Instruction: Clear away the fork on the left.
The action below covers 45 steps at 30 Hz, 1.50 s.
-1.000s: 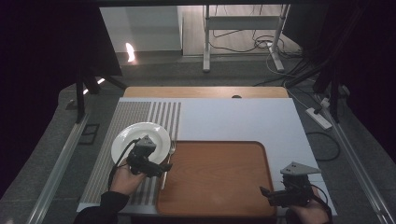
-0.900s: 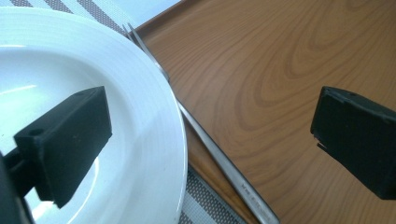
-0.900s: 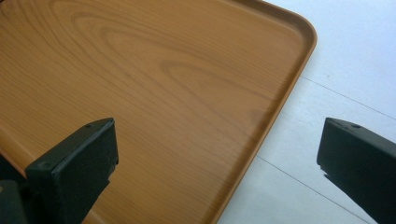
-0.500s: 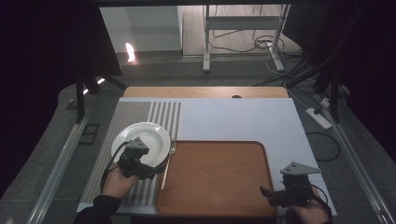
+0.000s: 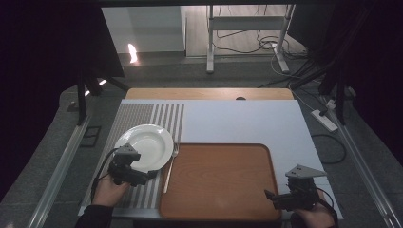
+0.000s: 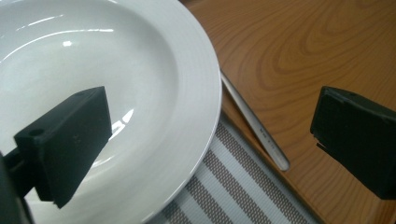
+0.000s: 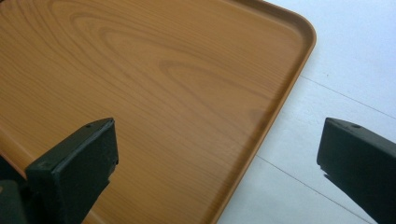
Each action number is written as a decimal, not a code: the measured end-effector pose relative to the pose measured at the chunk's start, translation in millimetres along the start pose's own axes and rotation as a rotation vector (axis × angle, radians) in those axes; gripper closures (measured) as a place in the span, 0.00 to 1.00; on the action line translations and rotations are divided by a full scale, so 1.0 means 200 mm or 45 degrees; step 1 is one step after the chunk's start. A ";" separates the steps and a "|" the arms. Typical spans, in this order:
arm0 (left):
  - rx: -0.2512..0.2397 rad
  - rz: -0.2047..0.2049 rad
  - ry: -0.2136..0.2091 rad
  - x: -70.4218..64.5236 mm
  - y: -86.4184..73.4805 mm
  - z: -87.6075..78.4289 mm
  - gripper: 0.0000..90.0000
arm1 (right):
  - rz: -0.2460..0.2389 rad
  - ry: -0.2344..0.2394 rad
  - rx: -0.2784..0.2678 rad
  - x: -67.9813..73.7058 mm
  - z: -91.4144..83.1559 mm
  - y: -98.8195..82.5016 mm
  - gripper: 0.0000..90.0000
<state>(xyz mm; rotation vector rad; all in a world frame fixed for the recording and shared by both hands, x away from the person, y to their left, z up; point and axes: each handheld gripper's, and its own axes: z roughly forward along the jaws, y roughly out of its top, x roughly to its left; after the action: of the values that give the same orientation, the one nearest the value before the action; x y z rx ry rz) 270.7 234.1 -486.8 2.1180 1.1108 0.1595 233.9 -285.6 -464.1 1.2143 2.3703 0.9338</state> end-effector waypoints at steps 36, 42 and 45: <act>-0.071 -0.137 0.073 0.03 -0.28 -0.24 0.00 | 0.012 -0.009 0.015 0.00 0.00 0.00 0.00; -0.046 -0.134 0.108 0.02 -0.30 -0.26 0.00 | 0.013 -0.011 0.016 0.00 0.00 0.00 0.00; -0.019 -0.128 0.132 0.01 -0.31 -0.27 0.00 | 0.014 -0.012 0.019 0.00 0.01 0.00 0.00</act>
<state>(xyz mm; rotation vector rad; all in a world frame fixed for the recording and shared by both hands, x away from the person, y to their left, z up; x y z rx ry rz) 208.7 287.0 -489.0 2.0551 1.2702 0.2316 234.7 -284.9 -464.5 1.2362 2.3694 0.9133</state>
